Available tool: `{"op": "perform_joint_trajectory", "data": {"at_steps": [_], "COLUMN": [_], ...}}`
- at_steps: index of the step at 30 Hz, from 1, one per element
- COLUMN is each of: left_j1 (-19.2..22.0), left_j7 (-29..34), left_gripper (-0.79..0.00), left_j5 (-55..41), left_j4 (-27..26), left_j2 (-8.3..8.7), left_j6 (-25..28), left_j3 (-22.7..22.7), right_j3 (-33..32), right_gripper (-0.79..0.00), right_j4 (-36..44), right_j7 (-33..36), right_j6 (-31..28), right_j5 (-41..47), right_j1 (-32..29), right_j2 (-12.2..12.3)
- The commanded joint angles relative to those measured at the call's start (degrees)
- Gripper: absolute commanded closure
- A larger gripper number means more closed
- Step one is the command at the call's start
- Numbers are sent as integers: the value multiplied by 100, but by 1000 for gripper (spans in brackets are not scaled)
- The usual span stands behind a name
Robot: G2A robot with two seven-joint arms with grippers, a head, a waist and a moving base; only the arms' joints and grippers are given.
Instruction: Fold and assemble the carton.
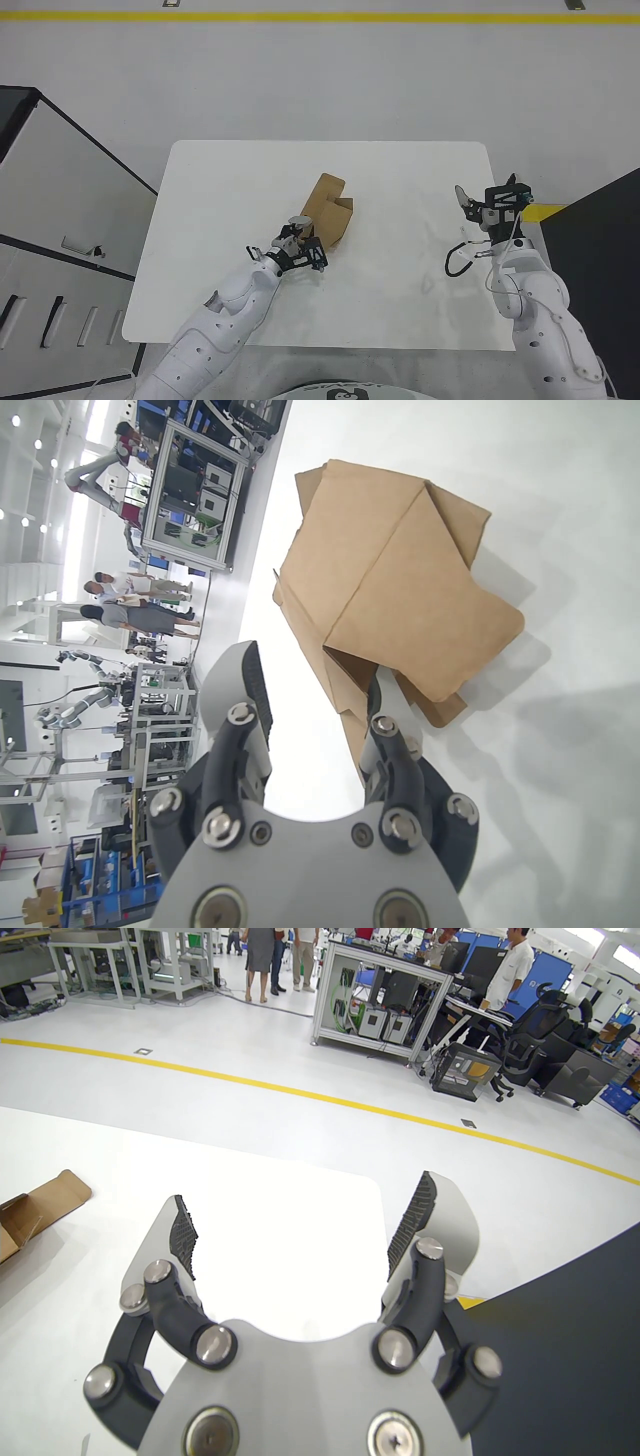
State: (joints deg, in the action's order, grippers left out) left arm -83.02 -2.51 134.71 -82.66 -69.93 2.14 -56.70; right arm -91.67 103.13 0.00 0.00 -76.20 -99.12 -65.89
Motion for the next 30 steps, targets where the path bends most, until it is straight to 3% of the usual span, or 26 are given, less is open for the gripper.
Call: {"op": "perform_joint_trajectory", "data": {"at_steps": [1, 10, 15, 20, 24, 29, 30], "left_j1": [11, 5, 5, 54, 85, 146, 155], "left_j7": [13, 311, 423, 424, 447, 535, 565], "left_gripper": [-388, -545, -542, -462, -446, -357, -308], "left_j5": [11, -7, -261, -329, -297, -227, -233], "left_j4": [17, 55, 88, 164, 215, 297, 311], "left_j2": [-6, -57, -109, -145, -168, -206, -214], "left_j6": [20, 28, -147, -288, -337, -411, -421], "left_j3": [15, 115, 139, 163, 203, 271, 280], "right_j3": [0, 0, 0, 0, 0, 0, 0], "right_gripper": [-785, -785, -785, -785, -785, -785, -785], "right_j4": [0, 0, 0, 0, 0, 0, 0], "right_j7": [0, 0, 0, 0, 0, 0, 0], "right_j6": [0, 0, 0, 0, 0, 0, 0], "right_j5": [0, 0, 0, 0, 0, 0, 0], "right_j1": [0, 0, 0, 0, 0, 0, 0], "right_j2": [0, 0, 0, 0, 0, 0, 0]}}
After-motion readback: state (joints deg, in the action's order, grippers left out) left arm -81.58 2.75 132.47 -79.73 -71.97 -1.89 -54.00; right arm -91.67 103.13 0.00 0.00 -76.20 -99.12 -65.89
